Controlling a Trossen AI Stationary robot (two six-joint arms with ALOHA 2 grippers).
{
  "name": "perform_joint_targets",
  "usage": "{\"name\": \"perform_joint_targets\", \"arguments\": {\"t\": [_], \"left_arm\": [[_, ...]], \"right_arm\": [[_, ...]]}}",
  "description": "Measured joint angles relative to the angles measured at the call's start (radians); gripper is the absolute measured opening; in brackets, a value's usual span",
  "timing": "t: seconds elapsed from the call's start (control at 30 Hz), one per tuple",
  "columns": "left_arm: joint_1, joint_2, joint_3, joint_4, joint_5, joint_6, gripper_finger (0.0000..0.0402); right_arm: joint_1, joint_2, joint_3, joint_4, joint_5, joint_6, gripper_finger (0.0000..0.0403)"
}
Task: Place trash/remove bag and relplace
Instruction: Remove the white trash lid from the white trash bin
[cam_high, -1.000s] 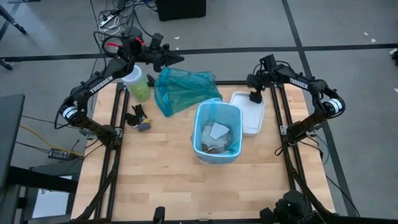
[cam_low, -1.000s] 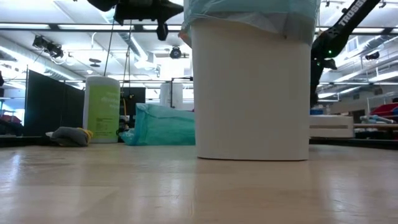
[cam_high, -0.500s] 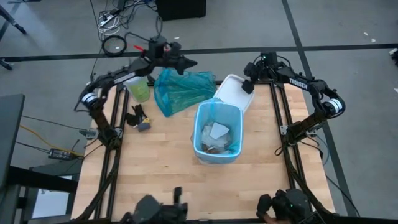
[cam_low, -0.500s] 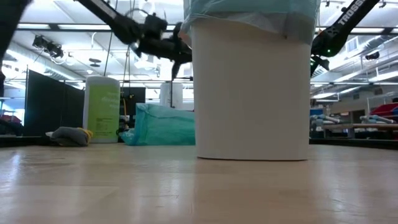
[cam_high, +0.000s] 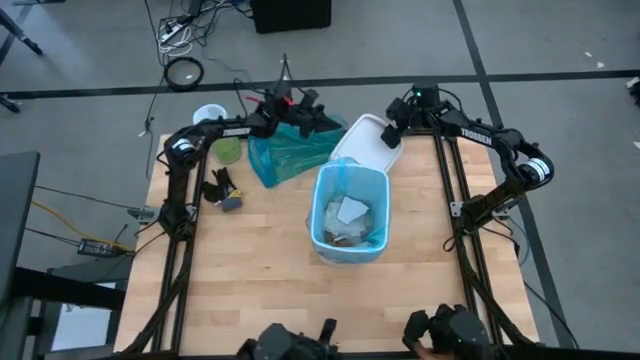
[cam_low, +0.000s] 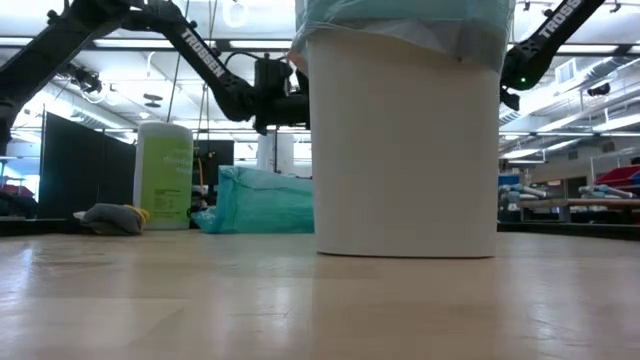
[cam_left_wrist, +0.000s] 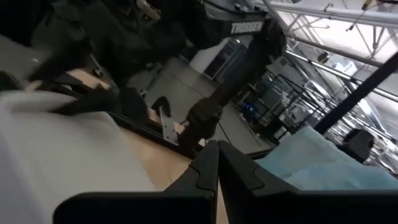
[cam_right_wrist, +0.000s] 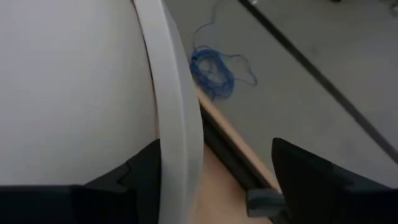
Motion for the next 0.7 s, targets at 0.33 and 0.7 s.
{"name": "perform_joint_targets", "arguments": {"t": [0.33, 0.7], "left_arm": [[-0.086, -0.002, 0.000, -0.082, -0.019, 0.109, 0.0017], [-0.093, -0.001, 0.000, -0.339, -0.381, 0.400, 0.0003]], "right_arm": [[0.072, 0.001, 0.000, 0.067, 0.116, 0.040, 0.0247], [0.129, 0.001, 0.000, 0.173, 0.085, 0.087, 0.0236]]}}
